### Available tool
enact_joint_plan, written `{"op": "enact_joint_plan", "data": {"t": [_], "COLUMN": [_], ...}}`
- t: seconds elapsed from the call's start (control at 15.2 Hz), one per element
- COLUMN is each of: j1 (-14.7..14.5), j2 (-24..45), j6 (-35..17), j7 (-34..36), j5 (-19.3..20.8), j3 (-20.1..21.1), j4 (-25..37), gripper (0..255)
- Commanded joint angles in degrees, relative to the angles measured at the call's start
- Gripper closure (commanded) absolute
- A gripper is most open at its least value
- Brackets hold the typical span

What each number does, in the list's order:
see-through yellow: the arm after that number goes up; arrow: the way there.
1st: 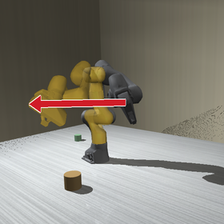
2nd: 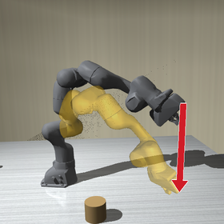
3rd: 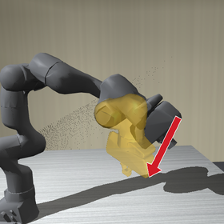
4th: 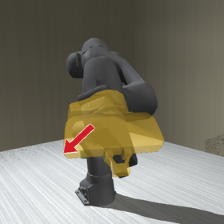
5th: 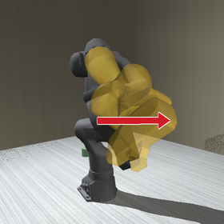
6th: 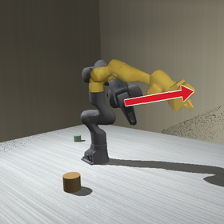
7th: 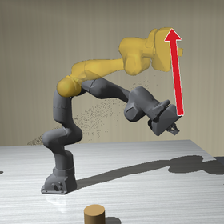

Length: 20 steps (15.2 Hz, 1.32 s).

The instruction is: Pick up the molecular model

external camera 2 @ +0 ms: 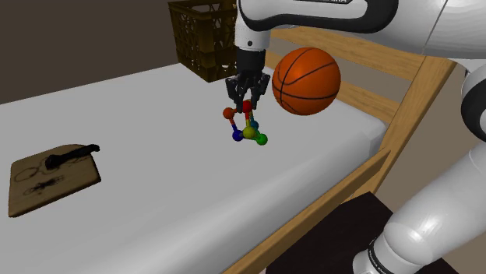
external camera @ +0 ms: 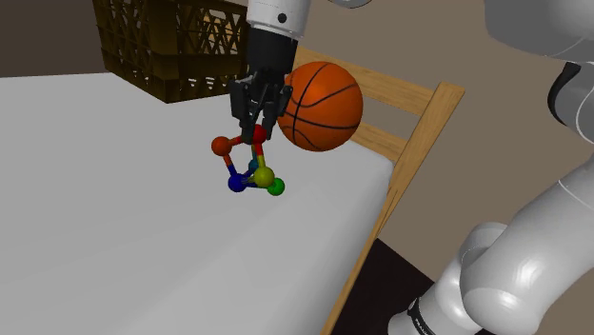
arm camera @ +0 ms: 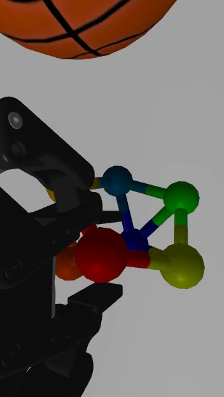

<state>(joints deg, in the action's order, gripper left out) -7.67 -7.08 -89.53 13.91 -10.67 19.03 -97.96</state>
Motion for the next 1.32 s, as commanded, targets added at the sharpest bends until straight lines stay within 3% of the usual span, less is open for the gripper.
{"op": "enact_joint_plan", "data": {"t": [0.0,0.4,1.25], "j1": [0.01,0.03,-0.10], "j2": [0.01,0.10,4.03], "j6": [-0.04,-0.05,10.60], "j7": [-0.01,-0.04,2.31], "j5": [0.01,0.04,1.10], "j3": [-0.01,-0.03,0.27], "j4": [-0.09,-0.01,14.59], "gripper": [255,255,255]}}
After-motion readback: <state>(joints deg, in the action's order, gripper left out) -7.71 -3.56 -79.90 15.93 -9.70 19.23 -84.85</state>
